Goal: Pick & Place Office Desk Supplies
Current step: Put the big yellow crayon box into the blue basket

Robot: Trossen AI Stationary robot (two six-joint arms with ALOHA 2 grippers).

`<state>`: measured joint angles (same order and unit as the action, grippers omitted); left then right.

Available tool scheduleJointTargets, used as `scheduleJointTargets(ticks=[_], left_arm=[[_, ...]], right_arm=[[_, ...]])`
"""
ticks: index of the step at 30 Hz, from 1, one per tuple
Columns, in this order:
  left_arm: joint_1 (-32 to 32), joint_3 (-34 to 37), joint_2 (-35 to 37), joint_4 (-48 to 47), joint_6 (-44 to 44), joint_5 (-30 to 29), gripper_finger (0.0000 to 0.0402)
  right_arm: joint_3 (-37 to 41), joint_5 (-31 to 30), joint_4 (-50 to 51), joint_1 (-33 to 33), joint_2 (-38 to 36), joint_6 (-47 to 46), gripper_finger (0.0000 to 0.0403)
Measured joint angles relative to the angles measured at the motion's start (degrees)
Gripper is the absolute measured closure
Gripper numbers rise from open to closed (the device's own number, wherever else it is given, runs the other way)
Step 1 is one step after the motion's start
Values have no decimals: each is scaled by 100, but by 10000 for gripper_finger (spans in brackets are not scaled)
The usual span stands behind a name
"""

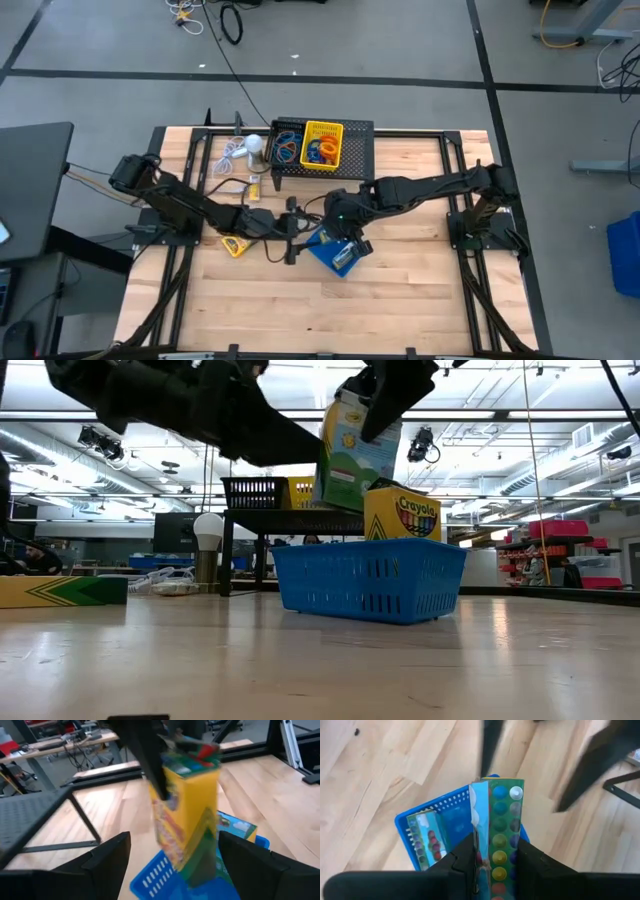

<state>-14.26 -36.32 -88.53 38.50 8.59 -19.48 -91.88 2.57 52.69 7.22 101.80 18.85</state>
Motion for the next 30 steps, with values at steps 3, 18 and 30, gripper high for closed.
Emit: scheduleJointTargets(ticks=[3,18,30], left_arm=[[-65,183,351,10,153,-111,100],[-192,1143,1740,169,190,-931,101],[-140,1148,1705,286,244,-951,102]], right_arm=[[0,36,27,55,0,138,312],[943,-7,-536,396,-2,950,312],[1086,586,-556,444,224,1566,312]])
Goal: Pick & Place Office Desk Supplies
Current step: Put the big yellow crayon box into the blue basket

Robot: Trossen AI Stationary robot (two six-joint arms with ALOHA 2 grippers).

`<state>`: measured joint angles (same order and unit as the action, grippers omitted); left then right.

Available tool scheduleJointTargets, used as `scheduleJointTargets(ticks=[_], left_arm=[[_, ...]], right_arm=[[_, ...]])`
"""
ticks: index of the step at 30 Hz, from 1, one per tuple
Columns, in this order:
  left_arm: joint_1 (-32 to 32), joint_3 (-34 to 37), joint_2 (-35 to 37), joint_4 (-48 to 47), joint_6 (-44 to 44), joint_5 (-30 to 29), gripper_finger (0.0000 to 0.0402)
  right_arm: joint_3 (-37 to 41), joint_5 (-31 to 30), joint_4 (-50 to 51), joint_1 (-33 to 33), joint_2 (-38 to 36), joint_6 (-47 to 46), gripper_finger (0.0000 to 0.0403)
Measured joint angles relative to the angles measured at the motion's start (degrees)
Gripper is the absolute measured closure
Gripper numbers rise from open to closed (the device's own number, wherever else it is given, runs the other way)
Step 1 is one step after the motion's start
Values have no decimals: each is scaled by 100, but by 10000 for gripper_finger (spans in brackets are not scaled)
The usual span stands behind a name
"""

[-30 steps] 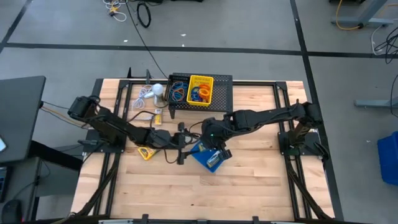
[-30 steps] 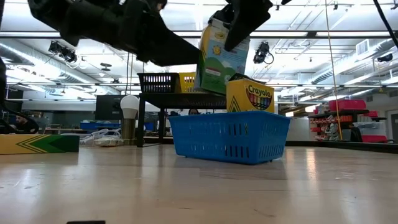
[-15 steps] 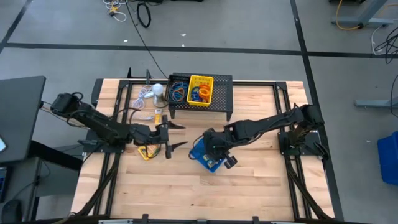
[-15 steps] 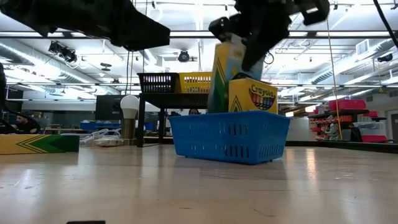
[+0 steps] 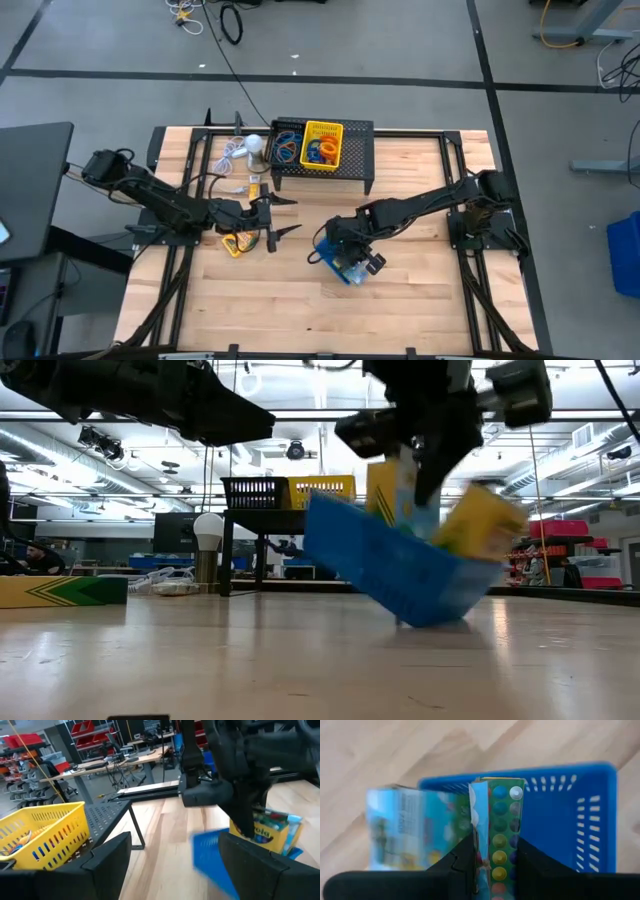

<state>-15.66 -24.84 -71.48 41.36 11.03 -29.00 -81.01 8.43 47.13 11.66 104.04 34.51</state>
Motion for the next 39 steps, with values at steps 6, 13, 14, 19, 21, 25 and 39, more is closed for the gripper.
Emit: scheduleJointTargets(ticks=[6,13,14,19,21,25,39], left_arm=[[0,0,0,-7,8,-46,104],[0,0,0,-51,32,-105,104],[0,0,0,-57,36,-107,104],[-2,0,0,-96,37,-161,104],[-2,0,0,-94,37,-166,104],[-2,0,0,-92,37,-166,104],[-2,-2,0,-92,35,-166,104]], right_arm=[[7,-43,102,-2,273,45,313],[7,-159,152,-4,245,-28,283],[6,-158,156,-1,239,-64,270],[4,-175,220,4,239,-271,241],[4,-173,259,4,239,-365,242],[4,-173,317,23,239,-491,251],[-439,-717,762,239,90,-944,226]])
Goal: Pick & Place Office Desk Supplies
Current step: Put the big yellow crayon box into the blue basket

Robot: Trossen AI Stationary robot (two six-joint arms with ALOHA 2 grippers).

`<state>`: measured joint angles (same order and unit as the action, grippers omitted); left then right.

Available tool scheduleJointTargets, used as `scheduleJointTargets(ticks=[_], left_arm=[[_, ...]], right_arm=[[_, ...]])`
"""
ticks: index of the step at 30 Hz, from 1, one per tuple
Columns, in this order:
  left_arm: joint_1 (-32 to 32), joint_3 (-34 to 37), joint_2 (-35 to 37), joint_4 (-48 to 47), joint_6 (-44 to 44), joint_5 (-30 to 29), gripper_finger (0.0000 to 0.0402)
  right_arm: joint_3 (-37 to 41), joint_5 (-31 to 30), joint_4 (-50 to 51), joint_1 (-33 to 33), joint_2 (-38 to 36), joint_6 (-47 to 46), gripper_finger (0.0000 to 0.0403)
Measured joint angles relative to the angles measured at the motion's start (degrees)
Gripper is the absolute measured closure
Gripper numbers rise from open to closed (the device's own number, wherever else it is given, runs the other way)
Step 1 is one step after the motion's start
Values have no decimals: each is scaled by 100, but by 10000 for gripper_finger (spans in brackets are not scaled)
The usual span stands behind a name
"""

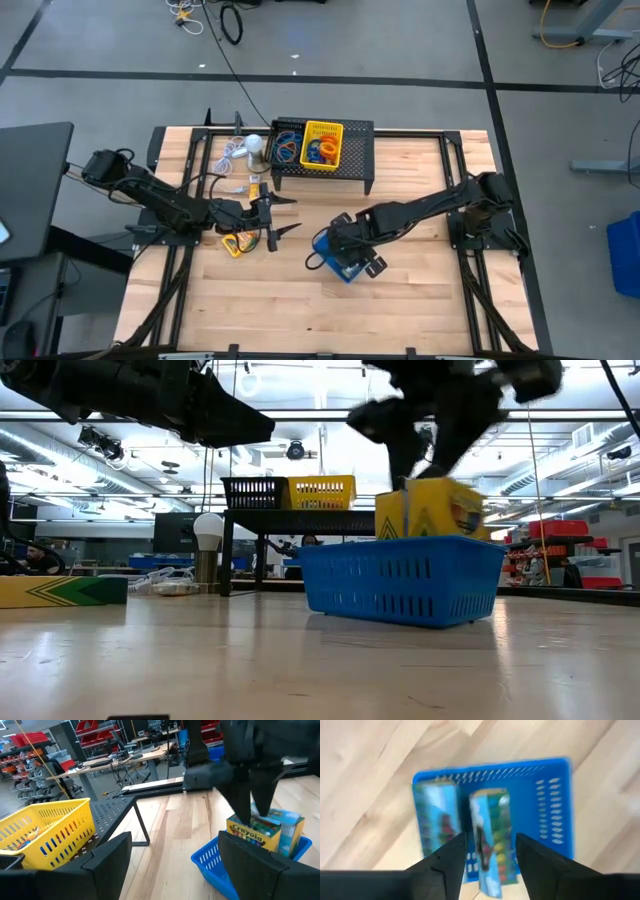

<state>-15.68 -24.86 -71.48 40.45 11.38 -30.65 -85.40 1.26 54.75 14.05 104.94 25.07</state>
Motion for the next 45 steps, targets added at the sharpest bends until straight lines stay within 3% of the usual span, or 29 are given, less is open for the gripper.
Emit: scheduleJointTargets(ticks=[12,17,23,27,33,40,45], left_arm=[[-11,-4,39,-459,-114,-81,104],[-70,-9,331,-1897,-992,-86,104],[-216,-7,964,-4167,-2717,-76,104],[-357,-7,1324,-5186,-3718,-82,115],[-587,-4,1483,-6167,-4928,93,196],[-765,-4,1486,-7351,-6095,35,382],[-761,-4,1486,-8548,-6979,-68,397]], right_arm=[[-629,-906,312,426,-168,-138,217],[-680,-1100,437,622,-246,-514,217],[-678,-1381,670,850,-246,-862,217],[-678,-1583,743,978,-246,-1046,217],[-676,-1678,957,1124,-246,-1351,217],[-674,-1779,1199,1256,-246,-1595,217],[-674,-1781,1260,1324,-244,-1722,217]])
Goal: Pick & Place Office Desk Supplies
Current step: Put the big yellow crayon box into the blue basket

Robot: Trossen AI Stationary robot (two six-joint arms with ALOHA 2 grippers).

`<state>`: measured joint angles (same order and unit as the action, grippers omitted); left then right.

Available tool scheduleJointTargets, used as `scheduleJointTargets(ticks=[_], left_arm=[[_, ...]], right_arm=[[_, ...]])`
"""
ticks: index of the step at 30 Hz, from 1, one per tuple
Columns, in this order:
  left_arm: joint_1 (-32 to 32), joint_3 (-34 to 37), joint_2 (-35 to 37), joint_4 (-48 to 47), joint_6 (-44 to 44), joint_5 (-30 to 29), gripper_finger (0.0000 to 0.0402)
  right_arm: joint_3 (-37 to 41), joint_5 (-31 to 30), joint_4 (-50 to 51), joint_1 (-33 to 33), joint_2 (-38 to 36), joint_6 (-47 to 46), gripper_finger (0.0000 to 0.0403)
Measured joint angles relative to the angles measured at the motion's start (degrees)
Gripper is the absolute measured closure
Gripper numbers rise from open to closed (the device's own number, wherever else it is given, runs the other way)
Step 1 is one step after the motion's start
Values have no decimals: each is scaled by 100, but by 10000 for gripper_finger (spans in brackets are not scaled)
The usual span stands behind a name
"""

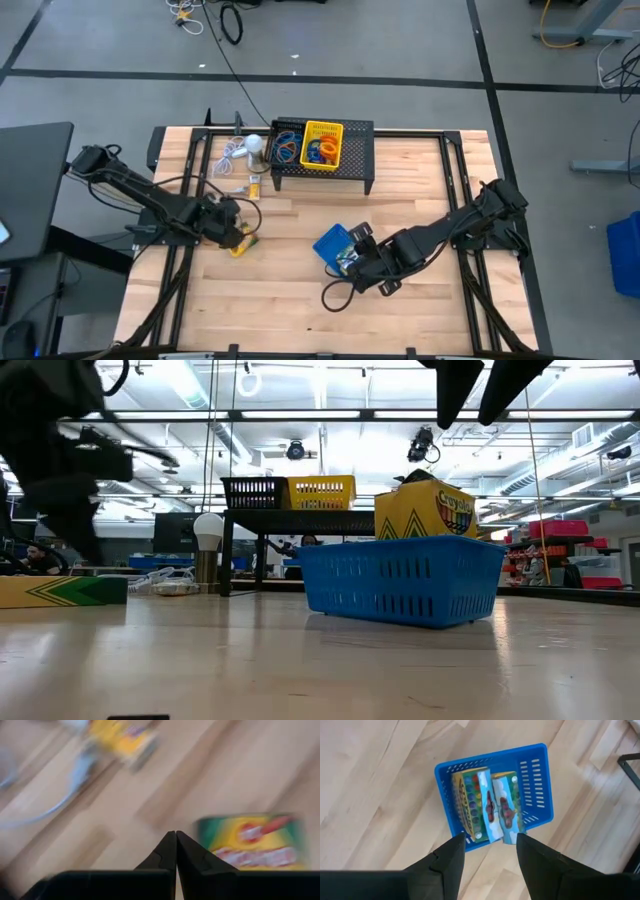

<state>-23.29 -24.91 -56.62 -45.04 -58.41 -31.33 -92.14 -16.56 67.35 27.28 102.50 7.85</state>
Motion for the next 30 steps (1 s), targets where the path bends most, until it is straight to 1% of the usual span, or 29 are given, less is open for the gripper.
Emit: scheduleJointTargets(ticks=[4,7,11,16,19,21,30], left_arm=[[0,0,0,-831,-596,46,398],[0,0,0,-1111,-774,162,398],[22,0,-38,-1153,-681,351,399],[204,0,-252,-1126,-441,657,399],[284,4,-435,-855,-253,958,399],[272,4,-555,-514,-99,1133,400],[260,7,-1221,1311,531,1601,400]], right_arm=[[0,0,24,18,2,-15,217],[0,0,26,18,2,-53,217],[0,-2,31,18,2,-54,217],[2,-4,37,18,4,-56,217],[2,-4,39,18,4,-56,217],[2,-4,39,18,4,-56,217],[2,-7,39,18,4,-55,217]])
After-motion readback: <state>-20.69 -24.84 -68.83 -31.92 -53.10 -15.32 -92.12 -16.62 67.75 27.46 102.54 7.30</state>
